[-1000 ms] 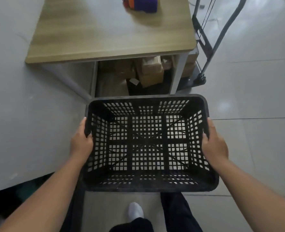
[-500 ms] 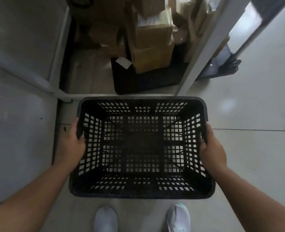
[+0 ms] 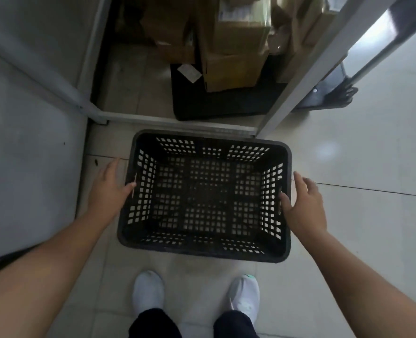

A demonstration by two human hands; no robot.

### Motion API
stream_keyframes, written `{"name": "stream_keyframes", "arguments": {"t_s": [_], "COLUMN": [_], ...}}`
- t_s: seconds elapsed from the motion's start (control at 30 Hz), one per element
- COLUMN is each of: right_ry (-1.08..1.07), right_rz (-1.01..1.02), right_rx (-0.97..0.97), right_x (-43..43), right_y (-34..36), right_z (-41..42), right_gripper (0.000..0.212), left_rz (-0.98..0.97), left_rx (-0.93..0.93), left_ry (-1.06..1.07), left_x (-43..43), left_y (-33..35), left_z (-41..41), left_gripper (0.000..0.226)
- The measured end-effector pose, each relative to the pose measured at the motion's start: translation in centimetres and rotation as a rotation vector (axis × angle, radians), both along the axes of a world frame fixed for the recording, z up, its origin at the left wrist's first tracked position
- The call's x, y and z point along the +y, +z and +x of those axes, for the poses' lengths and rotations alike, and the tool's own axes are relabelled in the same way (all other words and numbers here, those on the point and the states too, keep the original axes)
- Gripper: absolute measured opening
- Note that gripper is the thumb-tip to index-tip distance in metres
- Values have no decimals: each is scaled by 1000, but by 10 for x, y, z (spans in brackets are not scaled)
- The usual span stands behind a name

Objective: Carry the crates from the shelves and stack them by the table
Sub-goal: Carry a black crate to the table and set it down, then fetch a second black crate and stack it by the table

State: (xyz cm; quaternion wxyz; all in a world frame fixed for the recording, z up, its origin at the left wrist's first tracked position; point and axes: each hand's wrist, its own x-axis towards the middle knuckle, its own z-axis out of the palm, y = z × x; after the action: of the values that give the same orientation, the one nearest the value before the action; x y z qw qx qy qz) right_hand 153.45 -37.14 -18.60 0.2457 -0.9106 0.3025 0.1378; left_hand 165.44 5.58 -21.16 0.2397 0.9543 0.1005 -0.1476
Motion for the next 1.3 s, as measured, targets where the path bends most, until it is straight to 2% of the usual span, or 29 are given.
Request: {"name": "stream_keyframes", "arguments": {"t_s": [0.1,0.17,0.37,0.5,0.67,0.87,1.03,1.1,1.3], "right_ry": [158,268,586,817,1143,1472,1787,1847,2249], "right_rz": [-19,-34,-32,-68,-2,111,195,233,416], "right_rx": [-106,-96,-121,-164,-200,-244,-233,-247,-238], "right_x": [15,25,85,149,254,400,528,557,655], "right_y": [91,152,324,426,524,587,614,619,640], "right_z": [0,0,-3,-16,-69,-191,-356,-400,-624], "right_gripper": [67,70,80,85,86,87,82,79,76], "left_rz": [17,76,140,224,248,369,428,454,589], "left_rx": [-48,-68,-300,-402,-429,-397,-337,-357,-241], "left_ry": [-51,-66,-29,100,416,925,1420,1455,1823], "left_x": [2,8,33,66,117,157,158,159,115], "left_y": [87,153,341,438,524,579,605,609,634], "left_z": [-16,-31,-115,-211,-373,-625,-857,-906,-1096], "left_gripper": [79,78,77,76,77,81,82,79,78]}}
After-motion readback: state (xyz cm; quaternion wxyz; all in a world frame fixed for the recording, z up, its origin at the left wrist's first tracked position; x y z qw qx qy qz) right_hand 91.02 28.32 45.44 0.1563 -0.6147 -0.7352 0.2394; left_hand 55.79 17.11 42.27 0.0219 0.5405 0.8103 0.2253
